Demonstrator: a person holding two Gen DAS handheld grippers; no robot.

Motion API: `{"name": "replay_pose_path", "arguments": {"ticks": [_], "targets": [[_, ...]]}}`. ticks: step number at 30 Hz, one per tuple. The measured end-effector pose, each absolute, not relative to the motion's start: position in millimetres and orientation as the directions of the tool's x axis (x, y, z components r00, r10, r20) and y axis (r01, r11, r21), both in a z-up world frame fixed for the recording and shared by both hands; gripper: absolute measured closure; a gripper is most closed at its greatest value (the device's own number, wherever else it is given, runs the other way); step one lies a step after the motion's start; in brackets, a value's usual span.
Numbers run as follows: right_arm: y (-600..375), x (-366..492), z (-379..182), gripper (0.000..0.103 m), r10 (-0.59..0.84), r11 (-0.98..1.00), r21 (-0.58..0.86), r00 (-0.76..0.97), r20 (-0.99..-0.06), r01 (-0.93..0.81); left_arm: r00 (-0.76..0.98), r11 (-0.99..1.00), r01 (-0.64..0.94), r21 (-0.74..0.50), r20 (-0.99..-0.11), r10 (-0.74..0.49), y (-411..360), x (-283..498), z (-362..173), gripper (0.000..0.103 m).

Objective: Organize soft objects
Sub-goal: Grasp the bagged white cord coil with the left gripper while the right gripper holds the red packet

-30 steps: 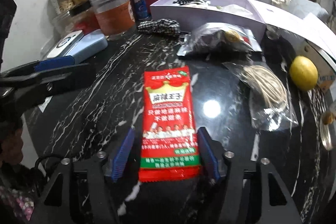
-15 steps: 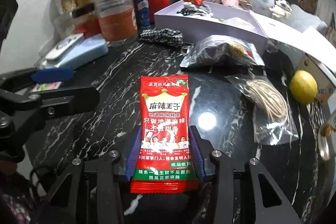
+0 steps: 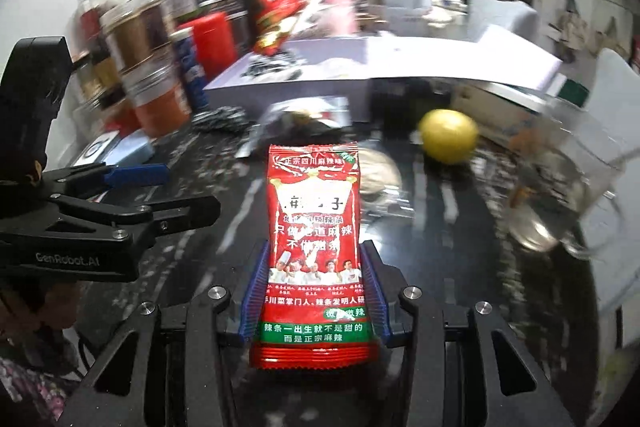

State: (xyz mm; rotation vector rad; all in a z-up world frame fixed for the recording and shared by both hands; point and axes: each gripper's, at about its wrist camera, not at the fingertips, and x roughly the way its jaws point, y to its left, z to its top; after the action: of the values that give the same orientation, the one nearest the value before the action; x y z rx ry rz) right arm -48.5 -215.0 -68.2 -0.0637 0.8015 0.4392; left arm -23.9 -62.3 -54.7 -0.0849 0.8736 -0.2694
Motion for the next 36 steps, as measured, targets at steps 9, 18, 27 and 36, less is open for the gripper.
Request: {"name": "replay_pose_path", "arguments": {"ticks": [9,18,27,36], "targets": [[-273,-40,-73,0.059,0.275,0.957,0.140,0.643,-0.715,-0.254,0.571,0.926,0.330,-0.183,-0.743,-0.350,-113,15,-46,0.013],[-297,-35,-76,0.059,0.238,0.970,0.144,0.657,-0.716,-0.195,0.558,0.916,0.393,-0.087,-0.769,-0.312,-143,54,-63,0.013],[-298,-31,-81,0.059,0.256,0.966,0.176,0.641,-0.724,-0.188,0.478,0.918,0.376,-0.122,-0.824,-0.305,-147,77,-90,0.013],[-301,-29,-82,0.059,0.256,0.967,0.187,0.634,-0.730,-0.176,0.476,0.928,0.361,-0.094,-0.837,-0.270,-148,77,-98,0.013]]}}
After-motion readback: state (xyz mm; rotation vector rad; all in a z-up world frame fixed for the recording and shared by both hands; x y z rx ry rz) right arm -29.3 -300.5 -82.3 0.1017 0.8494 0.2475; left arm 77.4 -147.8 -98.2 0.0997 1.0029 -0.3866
